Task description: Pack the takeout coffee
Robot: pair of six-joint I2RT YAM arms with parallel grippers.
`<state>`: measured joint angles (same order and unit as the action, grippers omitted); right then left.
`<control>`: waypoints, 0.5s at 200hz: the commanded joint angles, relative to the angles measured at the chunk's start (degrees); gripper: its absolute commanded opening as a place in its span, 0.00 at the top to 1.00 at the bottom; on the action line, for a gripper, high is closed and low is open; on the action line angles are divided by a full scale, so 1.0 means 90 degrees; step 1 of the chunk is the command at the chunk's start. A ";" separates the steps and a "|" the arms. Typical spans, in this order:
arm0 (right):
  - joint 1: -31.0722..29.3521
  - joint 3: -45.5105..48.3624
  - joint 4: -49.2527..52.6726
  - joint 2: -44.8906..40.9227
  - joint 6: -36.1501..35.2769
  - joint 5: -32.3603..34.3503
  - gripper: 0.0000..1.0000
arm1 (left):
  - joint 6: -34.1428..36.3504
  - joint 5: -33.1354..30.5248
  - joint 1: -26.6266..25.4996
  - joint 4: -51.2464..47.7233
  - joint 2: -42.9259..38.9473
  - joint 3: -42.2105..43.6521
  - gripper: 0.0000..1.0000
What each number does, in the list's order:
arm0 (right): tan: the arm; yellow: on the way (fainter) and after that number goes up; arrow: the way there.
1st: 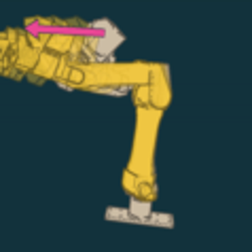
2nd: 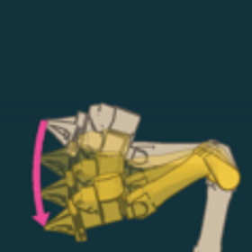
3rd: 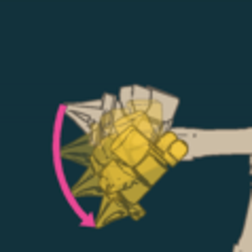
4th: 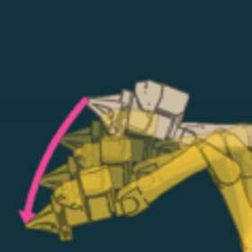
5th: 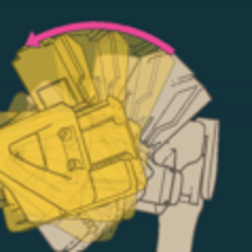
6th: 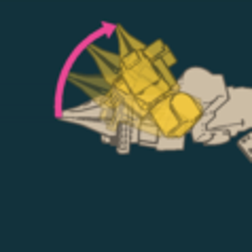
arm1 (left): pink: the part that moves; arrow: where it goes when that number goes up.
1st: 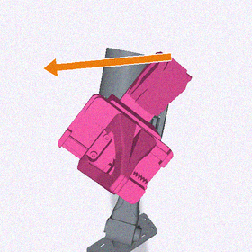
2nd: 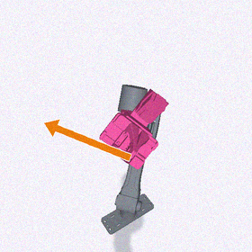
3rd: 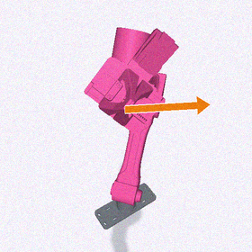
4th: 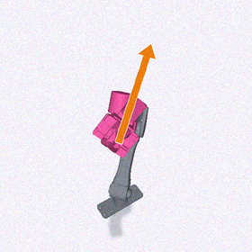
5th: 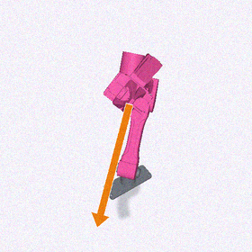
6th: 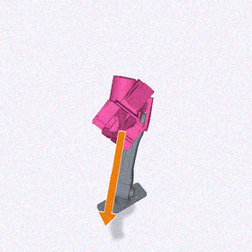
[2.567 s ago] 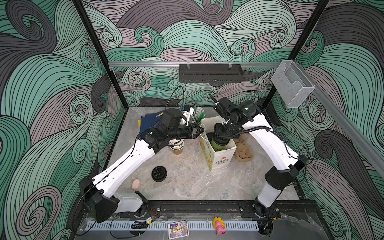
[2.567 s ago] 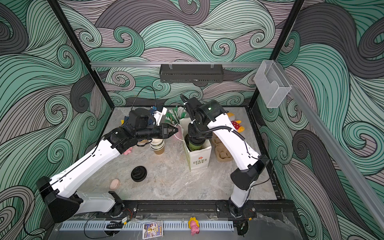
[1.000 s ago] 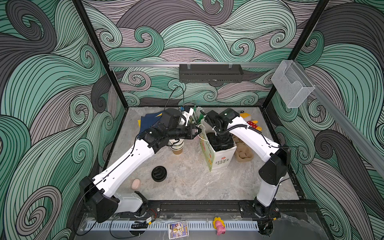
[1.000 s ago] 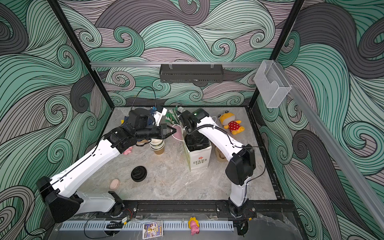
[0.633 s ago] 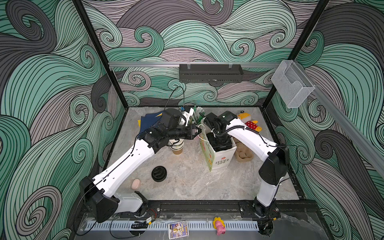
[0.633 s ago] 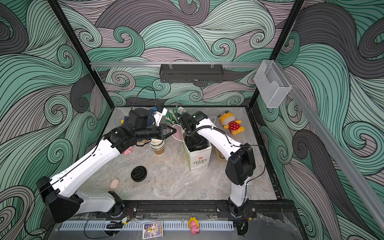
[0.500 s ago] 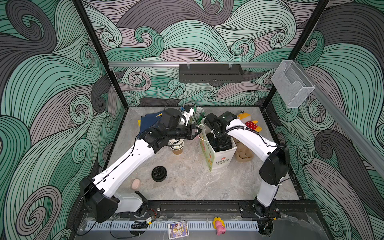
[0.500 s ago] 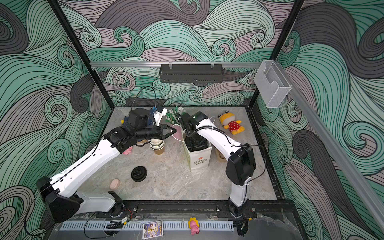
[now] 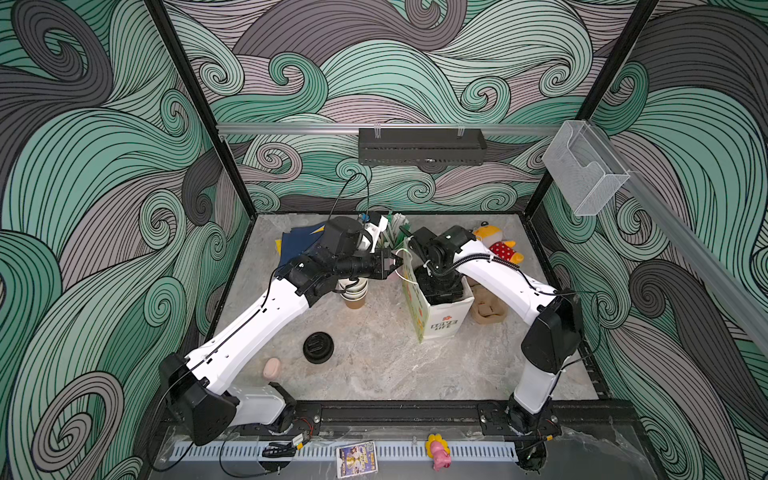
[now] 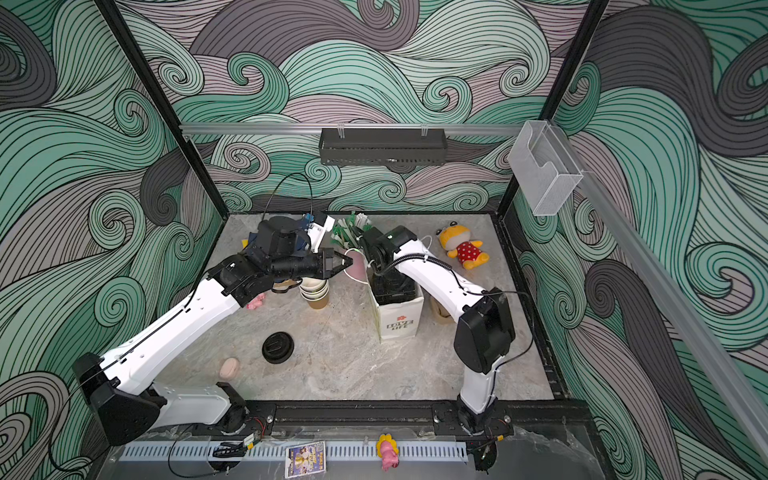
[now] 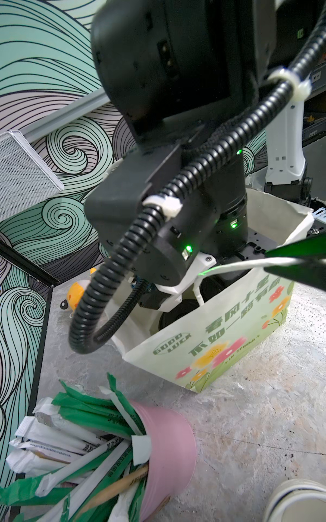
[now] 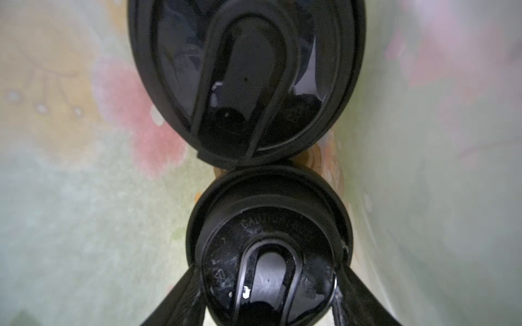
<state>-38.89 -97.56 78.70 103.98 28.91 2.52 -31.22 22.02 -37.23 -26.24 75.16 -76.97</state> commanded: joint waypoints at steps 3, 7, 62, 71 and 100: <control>-0.0010 -0.0208 0.0214 -0.0150 0.0045 -0.0070 0.41 | 0.0129 -0.0113 0.0072 -0.0133 0.0009 -0.0159 1.00; -0.0014 -0.0236 0.0251 -0.0166 0.0044 -0.0056 0.41 | 0.0129 -0.0113 0.0074 -0.0131 0.0008 -0.0159 1.00; -0.0007 -0.0346 0.0438 -0.0257 0.0114 0.0144 0.41 | 0.0129 -0.0135 0.0095 -0.0159 0.0033 -0.0175 1.00; -0.0005 -0.0258 0.0321 -0.0236 0.0126 0.0108 0.41 | 0.0127 -0.0133 0.0094 -0.0164 0.0044 -0.0171 1.00; -0.0010 0.0021 -0.0145 -0.0200 0.0174 0.0052 0.42 | 0.0168 -0.0132 0.0104 -0.0209 0.0068 -0.0233 1.00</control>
<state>-38.89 -99.13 79.61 102.56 29.34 2.63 -31.16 21.32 -36.75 -26.68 75.26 -76.97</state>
